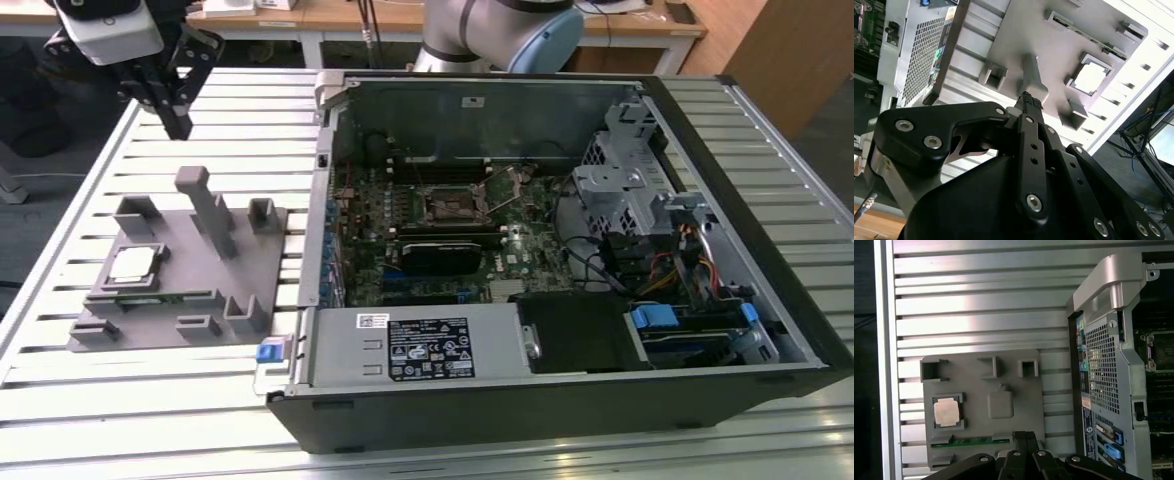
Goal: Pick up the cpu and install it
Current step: 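Reach for the cpu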
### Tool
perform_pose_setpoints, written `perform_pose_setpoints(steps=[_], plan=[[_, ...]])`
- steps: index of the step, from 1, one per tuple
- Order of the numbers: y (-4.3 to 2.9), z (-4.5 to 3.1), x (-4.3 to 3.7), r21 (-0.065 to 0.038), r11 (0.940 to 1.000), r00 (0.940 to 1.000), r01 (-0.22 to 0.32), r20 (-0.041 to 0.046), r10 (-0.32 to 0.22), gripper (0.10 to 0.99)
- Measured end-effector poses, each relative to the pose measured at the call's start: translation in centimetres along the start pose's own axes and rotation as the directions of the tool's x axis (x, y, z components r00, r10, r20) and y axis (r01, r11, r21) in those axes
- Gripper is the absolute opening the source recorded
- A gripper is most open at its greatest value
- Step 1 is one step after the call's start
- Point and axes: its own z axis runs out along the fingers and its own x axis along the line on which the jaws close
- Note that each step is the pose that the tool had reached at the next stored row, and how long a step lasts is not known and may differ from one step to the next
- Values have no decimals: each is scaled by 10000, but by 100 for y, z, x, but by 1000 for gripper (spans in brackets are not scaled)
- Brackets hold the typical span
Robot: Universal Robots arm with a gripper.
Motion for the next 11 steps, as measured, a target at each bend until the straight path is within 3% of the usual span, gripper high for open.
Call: perform_pose_setpoints(steps=[11], plan=[[-15, 23, 185, 4, 10000, 10000, -2, -58, 2, 106]])
